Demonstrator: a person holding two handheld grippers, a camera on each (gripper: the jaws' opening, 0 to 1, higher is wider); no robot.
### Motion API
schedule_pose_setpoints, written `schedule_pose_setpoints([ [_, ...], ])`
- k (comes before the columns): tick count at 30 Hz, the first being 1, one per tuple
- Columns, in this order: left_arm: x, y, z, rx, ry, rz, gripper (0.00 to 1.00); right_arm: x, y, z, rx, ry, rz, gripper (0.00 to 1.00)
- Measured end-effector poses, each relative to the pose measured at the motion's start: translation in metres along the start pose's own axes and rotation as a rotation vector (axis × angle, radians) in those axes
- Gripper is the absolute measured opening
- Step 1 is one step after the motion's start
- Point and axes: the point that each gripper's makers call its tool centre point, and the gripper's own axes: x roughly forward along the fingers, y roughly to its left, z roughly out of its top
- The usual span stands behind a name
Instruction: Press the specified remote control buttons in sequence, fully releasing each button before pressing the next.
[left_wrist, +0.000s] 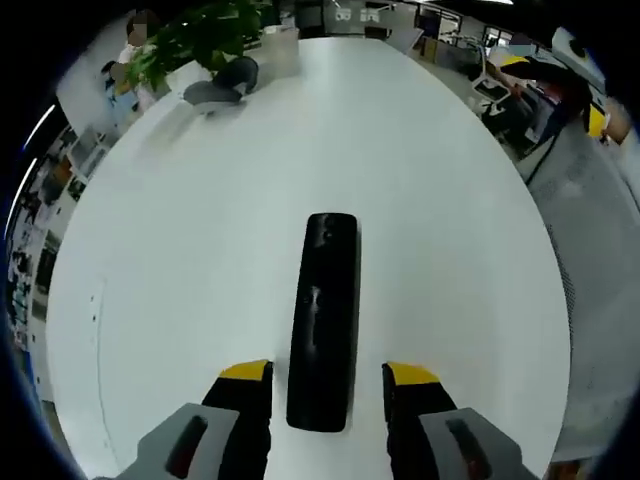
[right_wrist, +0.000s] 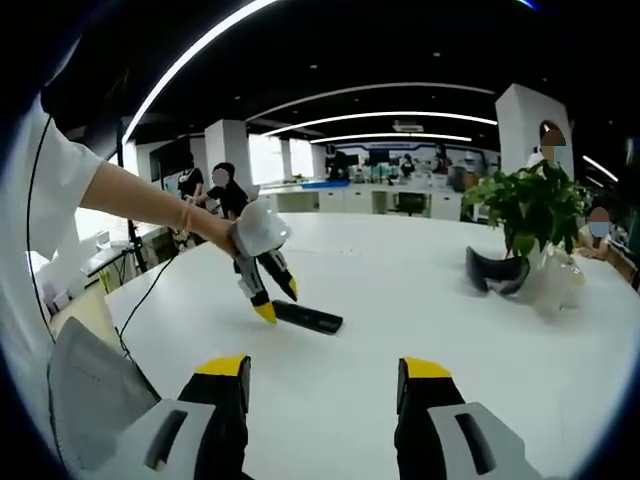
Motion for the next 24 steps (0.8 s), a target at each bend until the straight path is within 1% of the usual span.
schedule_pose_setpoints([
  [1,0.001,-0.005,0.001,-0.010,0.003,-0.030,0.38,-0.001,0.000,0.000,0.002,0.000,-0.003,0.57],
  [2,0.002,-0.001,0.005,-0.029,-0.019,-0.010,0.35,-0.001,-0.001,0.000,0.004,-0.001,-0.005,0.57],
  [4,0.001,-0.001,0.006,-0.017,-0.022,-0.018,0.30,-0.002,-0.003,0.000,0.011,-0.003,-0.011,0.57],
  [5,0.001,-0.003,0.005,-0.024,-0.023,-0.029,0.28,-0.002,-0.003,0.000,0.011,-0.002,-0.013,0.56],
  [6,0.001,0.000,0.006,-0.010,-0.023,-0.013,0.25,-0.002,-0.003,0.000,0.011,0.000,-0.015,0.56],
  [7,0.001,-0.002,0.006,-0.017,-0.026,-0.021,0.24,-0.002,-0.004,-0.001,0.009,0.002,-0.016,0.56],
  [11,0.000,-0.005,0.005,-0.013,-0.018,-0.010,0.24,-0.002,-0.003,-0.002,0.009,0.008,-0.017,0.53],
  [13,0.000,-0.009,0.004,-0.014,-0.009,-0.015,0.24,-0.002,-0.003,-0.004,0.007,0.020,-0.017,0.51],
  [18,-0.003,-0.022,0.000,-0.011,-0.007,-0.023,0.24,0.001,-0.002,-0.012,-0.005,0.069,-0.008,0.45],
  [24,-0.004,-0.037,-0.003,-0.015,-0.019,-0.024,0.24,0.002,0.003,-0.014,-0.013,0.082,0.022,0.34],
])
